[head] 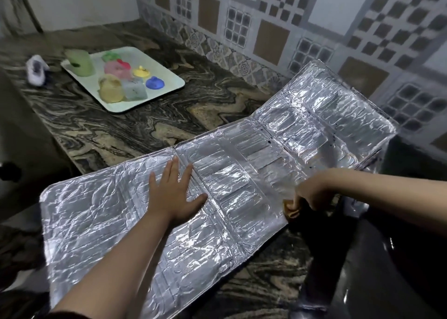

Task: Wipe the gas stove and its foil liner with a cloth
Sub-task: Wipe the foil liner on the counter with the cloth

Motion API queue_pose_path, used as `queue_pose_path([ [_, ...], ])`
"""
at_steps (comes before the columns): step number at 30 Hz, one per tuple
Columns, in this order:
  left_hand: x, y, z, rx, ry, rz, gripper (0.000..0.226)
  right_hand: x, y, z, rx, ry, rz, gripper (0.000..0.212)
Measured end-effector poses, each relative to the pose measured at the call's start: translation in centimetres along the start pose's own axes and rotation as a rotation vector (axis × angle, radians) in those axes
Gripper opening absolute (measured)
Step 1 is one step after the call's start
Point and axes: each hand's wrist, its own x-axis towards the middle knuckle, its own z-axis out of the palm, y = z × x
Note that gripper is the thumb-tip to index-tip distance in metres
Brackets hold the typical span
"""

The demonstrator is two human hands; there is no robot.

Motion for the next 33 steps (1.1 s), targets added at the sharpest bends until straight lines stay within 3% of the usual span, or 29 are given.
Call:
queue_pose_path([
  [4,-0.2,0.0,-0.5,0.017,-0.038,0.000,0.103,-1.1,1.3,-2.0,0.262,0.096,-0.014,0.046],
  [8,-1.3,-1.2,-0.6,0.065,-0.055,-0.011,0.103,-1.9,0.6,-4.5,0.318,0.406,-0.083,0.045],
  [11,-2.4,-2.2,-0.8,0.068,-0.044,-0.035,0.103,-2.1,-3.0,-5.1,0.127,0.581,-0.174,0.061],
  [13,-2.7,-2.4,-0.9,0.075,-0.043,-0.054,0.103,-1.5,-6.5,-4.1,-0.070,0.638,-0.354,0.062],
  [15,-2.7,-2.3,-0.9,0.093,-0.040,-0.067,0.104,0.0,-9.6,-2.2,-0.355,0.607,-0.590,0.061],
  [17,-2.7,-2.3,-0.8,0.101,-0.035,-0.071,0.104,1.4,-10.9,-0.5,-0.600,0.468,-0.684,0.065],
  [22,-2.6,-2.6,-0.5,0.115,-0.038,-0.067,0.104,1.9,-6.7,-0.5,-0.577,0.385,-0.595,0.059],
  [25,-2.5,-2.5,-0.6,0.103,-0.028,-0.063,0.103,1.4,-3.9,-1.2,-0.612,0.278,-0.396,0.073],
  [33,-2.7,-2.4,-0.9,0.093,-0.055,-0.059,0.108,-0.7,-2.0,-4.1,-0.608,0.253,-0.078,0.045],
])
